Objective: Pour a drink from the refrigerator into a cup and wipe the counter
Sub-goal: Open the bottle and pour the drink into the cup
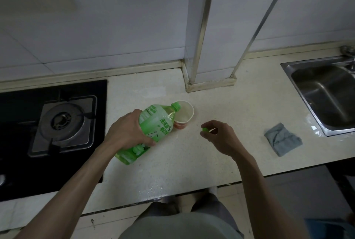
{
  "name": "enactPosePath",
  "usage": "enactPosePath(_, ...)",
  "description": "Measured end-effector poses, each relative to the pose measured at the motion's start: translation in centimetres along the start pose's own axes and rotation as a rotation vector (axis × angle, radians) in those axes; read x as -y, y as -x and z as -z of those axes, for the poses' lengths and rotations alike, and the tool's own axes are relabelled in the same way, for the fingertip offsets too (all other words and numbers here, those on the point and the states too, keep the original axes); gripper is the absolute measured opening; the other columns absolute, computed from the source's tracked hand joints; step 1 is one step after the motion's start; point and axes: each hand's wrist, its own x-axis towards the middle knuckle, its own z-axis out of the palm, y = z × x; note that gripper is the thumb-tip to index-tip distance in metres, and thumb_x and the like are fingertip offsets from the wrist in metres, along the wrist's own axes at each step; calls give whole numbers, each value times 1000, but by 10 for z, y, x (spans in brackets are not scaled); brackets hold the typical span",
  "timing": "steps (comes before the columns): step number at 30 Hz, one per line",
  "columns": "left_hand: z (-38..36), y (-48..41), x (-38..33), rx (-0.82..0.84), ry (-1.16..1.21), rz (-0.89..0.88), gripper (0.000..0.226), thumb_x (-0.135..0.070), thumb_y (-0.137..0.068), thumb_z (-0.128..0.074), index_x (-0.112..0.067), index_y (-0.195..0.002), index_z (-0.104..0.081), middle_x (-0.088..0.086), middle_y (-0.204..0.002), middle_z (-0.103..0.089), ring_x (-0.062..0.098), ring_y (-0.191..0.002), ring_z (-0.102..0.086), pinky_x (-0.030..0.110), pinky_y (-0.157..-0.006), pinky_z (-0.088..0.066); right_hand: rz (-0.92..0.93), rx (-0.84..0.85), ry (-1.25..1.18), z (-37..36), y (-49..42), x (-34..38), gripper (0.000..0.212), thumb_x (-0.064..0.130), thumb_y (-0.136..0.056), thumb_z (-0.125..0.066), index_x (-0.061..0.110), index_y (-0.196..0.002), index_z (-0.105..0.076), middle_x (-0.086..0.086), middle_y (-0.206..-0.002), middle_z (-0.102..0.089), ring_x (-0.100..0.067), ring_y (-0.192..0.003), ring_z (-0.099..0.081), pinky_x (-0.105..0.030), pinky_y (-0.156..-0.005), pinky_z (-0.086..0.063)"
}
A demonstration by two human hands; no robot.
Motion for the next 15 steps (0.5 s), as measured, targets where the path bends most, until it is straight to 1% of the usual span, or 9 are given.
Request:
enactPosePath(4,0,0,1,5,-23,-4,85,-49,-52,-89,-27,-122,-47,-7,-104,-61,15,-90,-60,34,-75,-52,9,6,-4,0,-1,1,27,21,-90,-66,12,-115,-64,-2,-106,-66,-10,-84,-64,-22,-75,-54)
enactPosePath(11,-1,3,1,1,-26,6,85,-49,-52,-89,-27,-122,-47,-7,-104,-61,15,-90,-60,33,-75,-52,22,11,-5,1,1,1,26,21,-90,-66,11,-115,-64,-3,-106,-66,-13,-85,-64,-24,-77,-55)
enactPosePath(15,-1,5,0,-5,-17,8,84,-48,-51,-89,-27,-121,-47,-7,-103,-62,15,-89,-61,33,-75,-53,25,10,-6,1,1,1,27,23,-90,-67,12,-114,-64,-2,-105,-67,-10,-83,-64,-22,-73,-54)
